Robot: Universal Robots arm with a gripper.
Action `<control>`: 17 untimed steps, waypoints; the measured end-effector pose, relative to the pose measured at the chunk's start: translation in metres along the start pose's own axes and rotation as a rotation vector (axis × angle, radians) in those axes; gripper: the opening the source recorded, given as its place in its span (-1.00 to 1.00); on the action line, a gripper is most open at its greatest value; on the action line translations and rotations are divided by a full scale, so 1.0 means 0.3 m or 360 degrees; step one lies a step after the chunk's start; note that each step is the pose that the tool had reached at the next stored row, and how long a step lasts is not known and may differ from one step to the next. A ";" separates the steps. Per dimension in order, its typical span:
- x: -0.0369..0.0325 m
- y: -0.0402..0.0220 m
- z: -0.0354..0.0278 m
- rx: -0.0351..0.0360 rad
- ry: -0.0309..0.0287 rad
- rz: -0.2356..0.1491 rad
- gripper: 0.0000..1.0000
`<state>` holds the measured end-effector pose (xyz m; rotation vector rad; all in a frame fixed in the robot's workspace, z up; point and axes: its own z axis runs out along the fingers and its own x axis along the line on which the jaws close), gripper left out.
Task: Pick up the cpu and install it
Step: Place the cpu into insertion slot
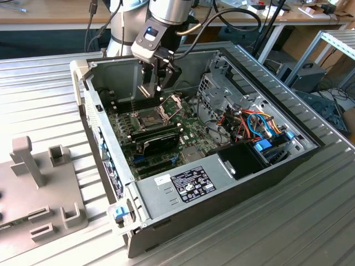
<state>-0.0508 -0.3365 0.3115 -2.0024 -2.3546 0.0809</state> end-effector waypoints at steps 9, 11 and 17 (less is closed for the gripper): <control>-0.001 0.002 0.000 0.0000 0.00045 0.0062 0.09; -0.001 0.002 0.000 0.0000 0.00054 0.0073 0.09; -0.001 0.003 0.001 0.0000 0.00091 0.0126 0.09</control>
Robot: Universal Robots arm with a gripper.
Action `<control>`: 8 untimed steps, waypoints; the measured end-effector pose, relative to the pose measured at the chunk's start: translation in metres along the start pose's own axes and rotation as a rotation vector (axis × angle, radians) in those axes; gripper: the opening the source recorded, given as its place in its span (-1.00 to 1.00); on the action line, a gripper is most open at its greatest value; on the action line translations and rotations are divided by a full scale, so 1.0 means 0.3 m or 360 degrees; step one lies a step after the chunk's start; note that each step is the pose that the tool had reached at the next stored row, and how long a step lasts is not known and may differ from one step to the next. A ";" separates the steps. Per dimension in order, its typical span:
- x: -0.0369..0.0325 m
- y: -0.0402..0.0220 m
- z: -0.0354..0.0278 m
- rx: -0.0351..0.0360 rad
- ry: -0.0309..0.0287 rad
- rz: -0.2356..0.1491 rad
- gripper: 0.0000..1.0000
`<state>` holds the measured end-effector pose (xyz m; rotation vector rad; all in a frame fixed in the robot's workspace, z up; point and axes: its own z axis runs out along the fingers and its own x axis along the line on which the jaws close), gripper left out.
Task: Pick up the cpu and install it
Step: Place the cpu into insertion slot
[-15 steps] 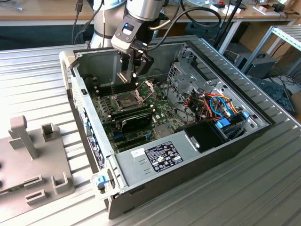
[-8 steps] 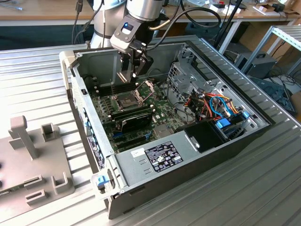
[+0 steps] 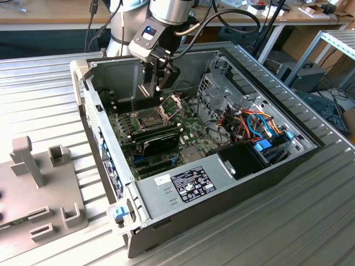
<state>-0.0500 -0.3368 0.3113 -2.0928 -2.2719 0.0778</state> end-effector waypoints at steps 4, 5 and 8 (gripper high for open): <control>0.000 0.000 0.000 0.0000 0.00013 0.0018 0.09; 0.000 0.000 0.001 0.0000 0.00013 0.0020 0.09; 0.000 0.001 0.007 -0.0013 0.00005 0.0020 0.09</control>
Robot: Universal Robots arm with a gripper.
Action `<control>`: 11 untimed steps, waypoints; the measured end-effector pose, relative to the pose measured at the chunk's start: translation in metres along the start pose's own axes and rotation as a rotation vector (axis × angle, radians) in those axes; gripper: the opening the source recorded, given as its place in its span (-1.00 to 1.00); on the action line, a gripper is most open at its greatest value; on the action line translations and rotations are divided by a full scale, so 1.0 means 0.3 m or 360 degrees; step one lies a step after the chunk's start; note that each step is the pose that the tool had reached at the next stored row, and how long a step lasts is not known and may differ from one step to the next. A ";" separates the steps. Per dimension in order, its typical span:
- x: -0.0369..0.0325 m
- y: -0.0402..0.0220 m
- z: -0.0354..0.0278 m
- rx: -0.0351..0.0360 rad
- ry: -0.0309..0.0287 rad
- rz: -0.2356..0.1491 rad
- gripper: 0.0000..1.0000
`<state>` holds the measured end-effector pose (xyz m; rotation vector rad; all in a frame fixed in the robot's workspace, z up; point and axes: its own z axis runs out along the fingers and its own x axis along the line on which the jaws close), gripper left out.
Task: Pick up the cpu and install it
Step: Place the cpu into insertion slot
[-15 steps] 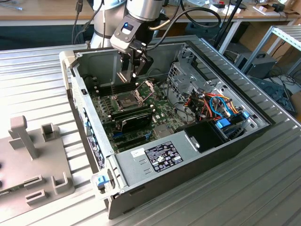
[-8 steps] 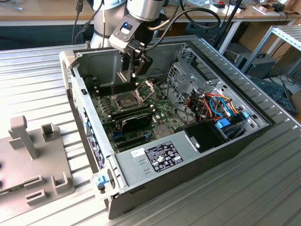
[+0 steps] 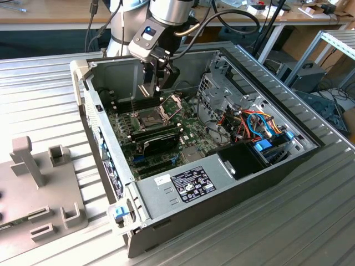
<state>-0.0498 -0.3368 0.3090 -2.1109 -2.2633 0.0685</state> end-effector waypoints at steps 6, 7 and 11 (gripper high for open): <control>0.000 0.001 0.012 -0.0008 0.00052 0.0093 0.09; 0.000 0.001 0.013 -0.0008 0.00054 0.0100 0.09; 0.000 0.001 0.019 -0.0042 0.00063 0.0100 0.09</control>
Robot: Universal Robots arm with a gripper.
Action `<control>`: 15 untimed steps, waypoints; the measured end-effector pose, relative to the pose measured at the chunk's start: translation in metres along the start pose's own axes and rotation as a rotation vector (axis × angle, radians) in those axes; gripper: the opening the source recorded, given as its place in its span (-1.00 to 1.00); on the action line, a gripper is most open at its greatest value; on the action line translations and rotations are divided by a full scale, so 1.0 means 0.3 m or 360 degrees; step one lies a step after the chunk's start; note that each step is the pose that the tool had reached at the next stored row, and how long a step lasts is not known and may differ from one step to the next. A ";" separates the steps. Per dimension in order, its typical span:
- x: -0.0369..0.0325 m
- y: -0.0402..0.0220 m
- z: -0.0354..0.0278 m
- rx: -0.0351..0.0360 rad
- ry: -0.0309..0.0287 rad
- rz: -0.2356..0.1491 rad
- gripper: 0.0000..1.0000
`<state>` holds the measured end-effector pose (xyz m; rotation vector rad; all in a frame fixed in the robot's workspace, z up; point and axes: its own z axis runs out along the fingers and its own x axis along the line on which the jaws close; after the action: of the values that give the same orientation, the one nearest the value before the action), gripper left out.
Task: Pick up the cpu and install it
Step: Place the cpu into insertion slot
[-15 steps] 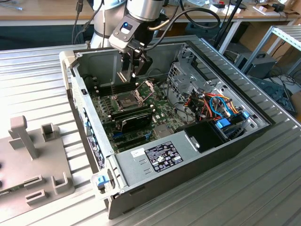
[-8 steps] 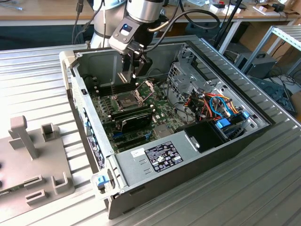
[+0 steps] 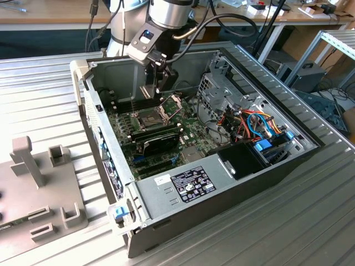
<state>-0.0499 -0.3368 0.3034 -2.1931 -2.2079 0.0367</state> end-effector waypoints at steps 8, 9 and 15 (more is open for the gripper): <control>0.000 0.000 0.002 -0.0023 0.00001 0.0000 0.09; 0.000 0.000 0.003 -0.0023 0.00001 0.0000 0.09; 0.000 0.000 0.009 -0.0024 0.00003 0.0000 0.09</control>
<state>-0.0500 -0.3368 0.3008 -2.2005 -2.2156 0.0199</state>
